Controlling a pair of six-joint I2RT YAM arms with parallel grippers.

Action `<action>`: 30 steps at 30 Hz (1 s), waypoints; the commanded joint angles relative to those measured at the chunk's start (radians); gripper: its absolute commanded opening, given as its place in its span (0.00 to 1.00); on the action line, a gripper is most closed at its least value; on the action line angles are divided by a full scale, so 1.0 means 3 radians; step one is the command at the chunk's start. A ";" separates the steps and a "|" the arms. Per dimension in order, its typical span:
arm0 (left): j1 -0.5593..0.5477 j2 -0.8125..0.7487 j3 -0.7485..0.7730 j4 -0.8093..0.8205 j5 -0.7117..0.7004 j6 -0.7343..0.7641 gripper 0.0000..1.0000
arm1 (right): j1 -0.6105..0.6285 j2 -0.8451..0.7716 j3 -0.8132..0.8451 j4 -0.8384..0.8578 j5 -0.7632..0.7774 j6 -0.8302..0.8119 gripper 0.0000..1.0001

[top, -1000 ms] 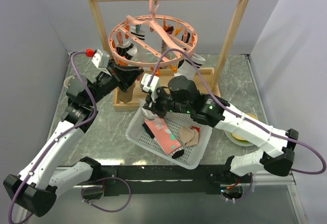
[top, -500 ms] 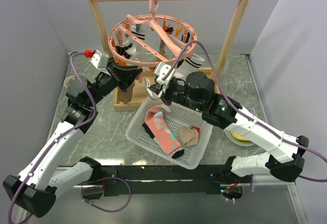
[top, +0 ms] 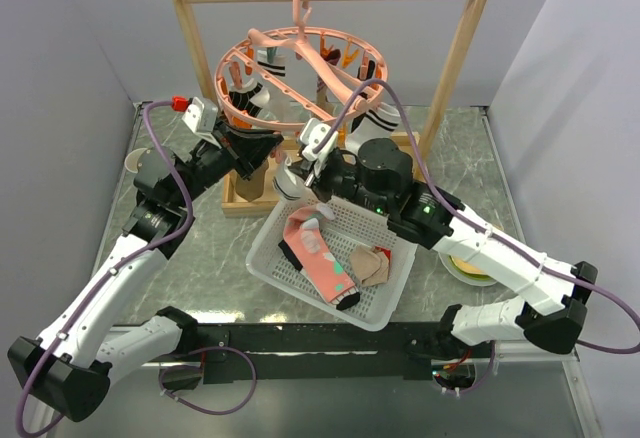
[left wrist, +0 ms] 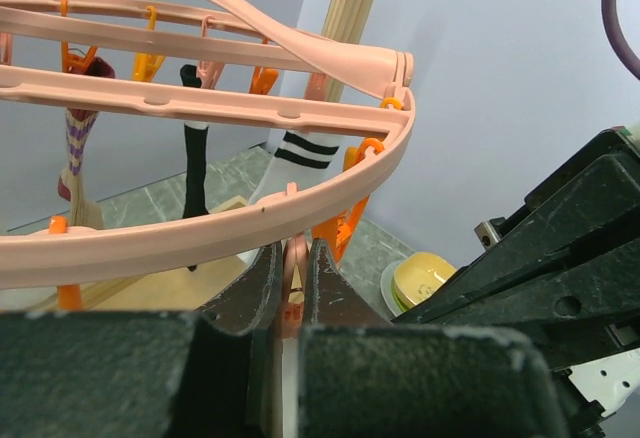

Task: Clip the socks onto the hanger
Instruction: Clamp the sock onto the hanger.

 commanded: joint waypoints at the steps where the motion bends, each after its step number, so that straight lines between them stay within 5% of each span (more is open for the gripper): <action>1: -0.0047 -0.0021 0.0073 -0.0063 0.0210 -0.0017 0.01 | -0.0031 0.0085 0.0068 0.0210 -0.0019 0.0003 0.00; 30: -0.0267 0.0066 0.0032 -0.0206 -0.0623 0.0305 0.01 | -0.0015 0.0316 0.0181 0.0338 0.0354 0.0269 0.00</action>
